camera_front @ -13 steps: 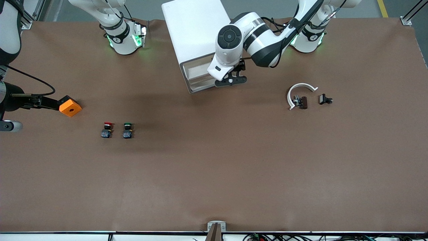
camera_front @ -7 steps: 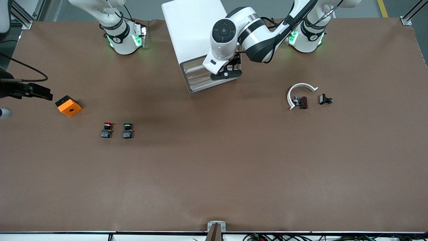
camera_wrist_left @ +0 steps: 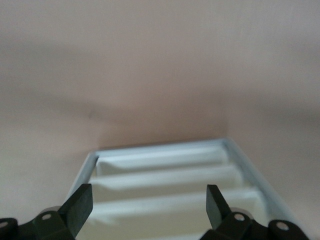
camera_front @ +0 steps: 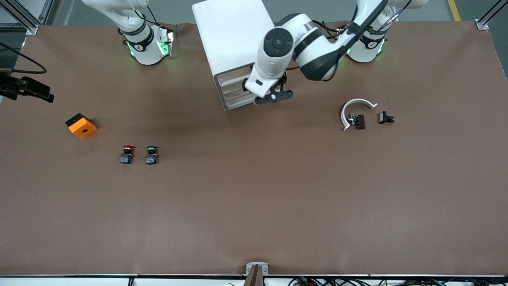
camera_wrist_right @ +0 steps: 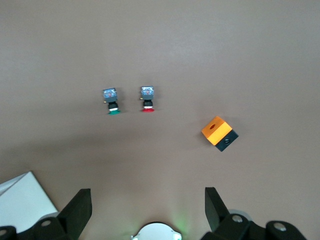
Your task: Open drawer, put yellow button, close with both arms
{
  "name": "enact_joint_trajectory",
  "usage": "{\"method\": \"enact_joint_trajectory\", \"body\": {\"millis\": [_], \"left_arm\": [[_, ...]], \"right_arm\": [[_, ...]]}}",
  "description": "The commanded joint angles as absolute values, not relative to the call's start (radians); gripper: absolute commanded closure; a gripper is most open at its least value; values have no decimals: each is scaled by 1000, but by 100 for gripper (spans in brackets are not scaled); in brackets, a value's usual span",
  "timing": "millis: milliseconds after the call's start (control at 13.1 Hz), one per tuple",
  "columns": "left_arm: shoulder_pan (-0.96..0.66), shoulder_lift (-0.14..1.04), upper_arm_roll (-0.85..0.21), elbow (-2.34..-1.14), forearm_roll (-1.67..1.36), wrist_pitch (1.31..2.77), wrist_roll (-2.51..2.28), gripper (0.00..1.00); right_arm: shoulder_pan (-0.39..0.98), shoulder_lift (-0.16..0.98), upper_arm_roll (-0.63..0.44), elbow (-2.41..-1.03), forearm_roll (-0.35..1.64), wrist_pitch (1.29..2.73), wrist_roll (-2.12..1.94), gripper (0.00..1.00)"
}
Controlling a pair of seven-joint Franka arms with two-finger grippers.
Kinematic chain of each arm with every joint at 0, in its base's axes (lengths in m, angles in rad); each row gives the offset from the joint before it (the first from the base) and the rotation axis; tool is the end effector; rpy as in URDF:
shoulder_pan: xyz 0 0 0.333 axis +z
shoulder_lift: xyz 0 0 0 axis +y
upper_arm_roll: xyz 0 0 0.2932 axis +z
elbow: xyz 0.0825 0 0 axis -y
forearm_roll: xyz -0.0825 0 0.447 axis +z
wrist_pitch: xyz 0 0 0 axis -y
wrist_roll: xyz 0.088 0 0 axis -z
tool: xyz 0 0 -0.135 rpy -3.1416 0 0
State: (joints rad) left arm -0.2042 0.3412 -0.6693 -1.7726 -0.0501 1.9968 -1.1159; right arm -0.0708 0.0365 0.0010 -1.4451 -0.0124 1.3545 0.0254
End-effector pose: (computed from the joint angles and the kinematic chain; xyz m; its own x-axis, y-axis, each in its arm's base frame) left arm 0.4436 -0.5090 0.3251 0.9312 0.2673 -0.2479 0.2912 -0.9545 0.0644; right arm 0.5996 -0.0438 0.5999 0.9872 -0.0971 -0.1264 -0.0959 -0.9953 0.0155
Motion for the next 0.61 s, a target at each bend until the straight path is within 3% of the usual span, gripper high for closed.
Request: {"method": "enact_joint_trajectory", "body": {"millis": [0,230,536], "left_arm": [[-67,316,-672,-1735,15,1919,-1111,0],[88,266,-672,-1710,75,1878,-1083,0],[247,229,-673,-1579,92,1748,-838,0]], "right_arm": [[-143,-5,17,-1483,43,1373,14,0],[-133,-15,17,-1477,38,1374,2,0],[-87,-49,-21,-1491,26,1405,2,0]]}}
